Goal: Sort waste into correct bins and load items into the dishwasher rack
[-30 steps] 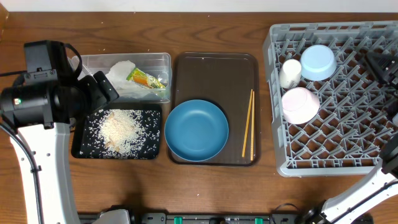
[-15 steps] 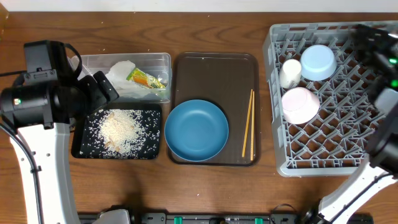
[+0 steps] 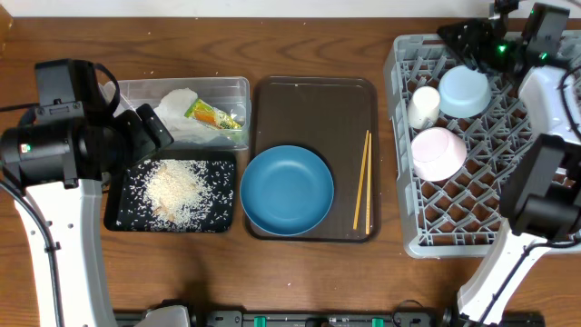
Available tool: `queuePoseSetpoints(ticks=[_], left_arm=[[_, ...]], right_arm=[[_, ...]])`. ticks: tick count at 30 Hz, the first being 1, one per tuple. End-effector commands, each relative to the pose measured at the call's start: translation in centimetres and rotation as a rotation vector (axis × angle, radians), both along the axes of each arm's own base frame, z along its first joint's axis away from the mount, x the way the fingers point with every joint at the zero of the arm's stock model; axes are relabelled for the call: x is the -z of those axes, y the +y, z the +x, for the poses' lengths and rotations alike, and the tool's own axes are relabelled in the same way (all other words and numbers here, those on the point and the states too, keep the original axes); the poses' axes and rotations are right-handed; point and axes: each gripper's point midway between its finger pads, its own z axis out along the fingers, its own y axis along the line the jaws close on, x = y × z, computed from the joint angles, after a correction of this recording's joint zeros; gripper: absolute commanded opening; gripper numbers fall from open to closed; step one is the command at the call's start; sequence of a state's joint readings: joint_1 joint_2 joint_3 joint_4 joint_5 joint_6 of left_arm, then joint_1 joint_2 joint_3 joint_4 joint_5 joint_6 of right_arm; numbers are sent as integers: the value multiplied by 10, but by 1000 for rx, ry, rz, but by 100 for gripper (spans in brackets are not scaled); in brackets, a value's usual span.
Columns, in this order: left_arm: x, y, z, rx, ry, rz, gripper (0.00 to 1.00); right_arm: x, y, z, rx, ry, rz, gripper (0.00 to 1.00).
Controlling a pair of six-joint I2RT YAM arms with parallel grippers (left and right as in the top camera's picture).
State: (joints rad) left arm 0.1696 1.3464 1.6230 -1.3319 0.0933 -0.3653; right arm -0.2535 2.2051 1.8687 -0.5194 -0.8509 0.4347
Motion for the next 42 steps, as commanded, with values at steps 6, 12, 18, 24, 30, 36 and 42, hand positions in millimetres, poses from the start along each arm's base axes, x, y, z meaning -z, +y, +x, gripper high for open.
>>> queuePoseSetpoints(ticks=[6, 12, 18, 24, 30, 36, 42], left_arm=[[0, 4, -1, -6, 5, 16, 96], [0, 4, -1, -6, 4, 16, 96], [0, 4, -1, -6, 5, 16, 96], [0, 4, -1, -6, 5, 16, 96], [0, 4, -1, -6, 5, 16, 96], [0, 4, -1, -6, 5, 16, 96], [0, 4, -1, -6, 5, 16, 96]], right_arm=[[38, -69, -61, -58, 329, -936, 59], [84, -80, -105, -42, 540, -897, 60], [80, -77, -103, -67, 503, -900, 59], [-15, -53, -99, -42, 289, -952, 60], [-107, -30, -136, 0, 120, -966, 64], [-138, -28, -169, 50, 107, -946, 52], [-110, -36, -162, 47, 172, -935, 6]])
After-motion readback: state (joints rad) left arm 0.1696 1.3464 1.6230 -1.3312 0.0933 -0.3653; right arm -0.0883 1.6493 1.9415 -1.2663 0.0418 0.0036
